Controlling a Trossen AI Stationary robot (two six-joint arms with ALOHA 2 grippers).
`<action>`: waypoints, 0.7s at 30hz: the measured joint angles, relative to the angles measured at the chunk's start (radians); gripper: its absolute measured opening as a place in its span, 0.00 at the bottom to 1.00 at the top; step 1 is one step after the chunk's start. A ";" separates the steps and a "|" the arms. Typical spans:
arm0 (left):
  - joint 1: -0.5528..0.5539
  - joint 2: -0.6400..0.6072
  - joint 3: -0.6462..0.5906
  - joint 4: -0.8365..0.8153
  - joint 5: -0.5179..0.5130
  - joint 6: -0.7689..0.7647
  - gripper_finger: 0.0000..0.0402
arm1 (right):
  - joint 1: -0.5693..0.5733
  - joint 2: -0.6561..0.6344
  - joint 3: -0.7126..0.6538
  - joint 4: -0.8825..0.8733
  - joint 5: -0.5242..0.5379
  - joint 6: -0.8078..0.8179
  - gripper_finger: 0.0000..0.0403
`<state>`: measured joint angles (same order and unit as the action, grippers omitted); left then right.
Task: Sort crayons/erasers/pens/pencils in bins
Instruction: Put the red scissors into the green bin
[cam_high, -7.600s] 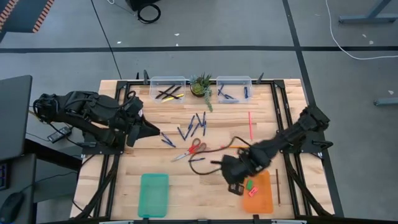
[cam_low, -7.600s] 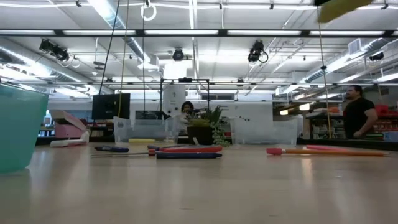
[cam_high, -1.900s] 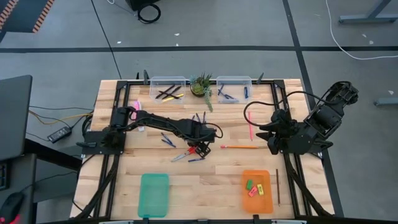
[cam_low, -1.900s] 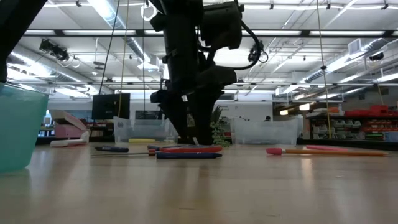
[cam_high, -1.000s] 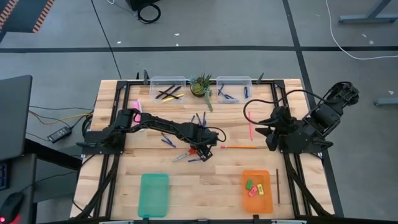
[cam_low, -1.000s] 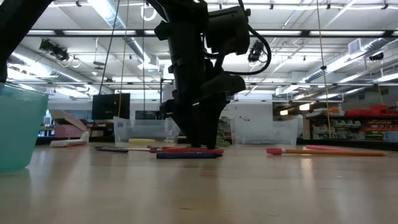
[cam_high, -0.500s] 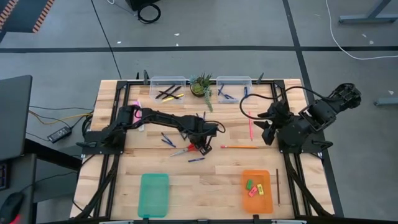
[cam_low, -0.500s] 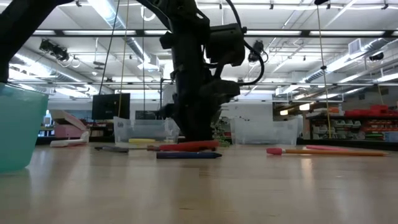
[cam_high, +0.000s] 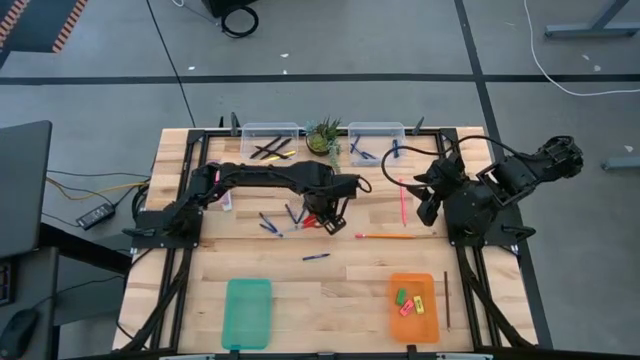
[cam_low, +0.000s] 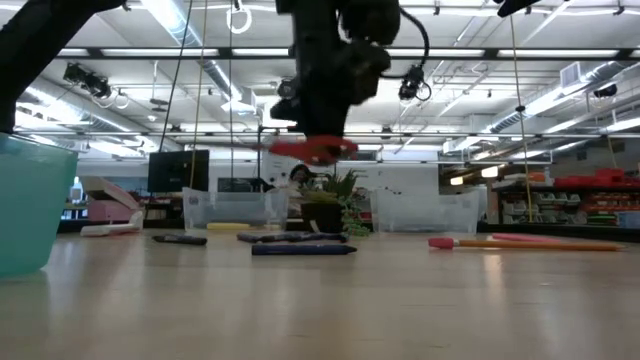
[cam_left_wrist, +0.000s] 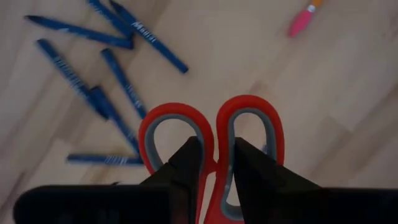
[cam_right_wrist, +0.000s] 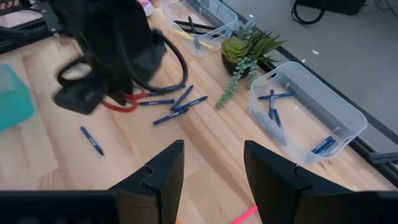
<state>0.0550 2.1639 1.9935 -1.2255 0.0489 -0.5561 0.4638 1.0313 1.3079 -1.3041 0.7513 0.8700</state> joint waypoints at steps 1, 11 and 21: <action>-0.005 0.000 0.026 -0.035 -0.001 0.000 0.20 | -0.001 0.000 0.000 0.000 0.000 0.000 0.43; -0.162 -0.020 0.160 -0.233 -0.002 -0.131 0.21 | -0.003 0.000 0.000 -0.007 -0.038 -0.001 0.43; -0.389 -0.103 0.161 -0.303 -0.080 -0.600 0.25 | -0.003 0.000 0.000 -0.008 -0.087 -0.026 0.43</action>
<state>-0.3337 2.0607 2.1544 -1.5288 -0.0316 -1.1562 0.4610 1.0313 1.3079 -1.3117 0.6643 0.8443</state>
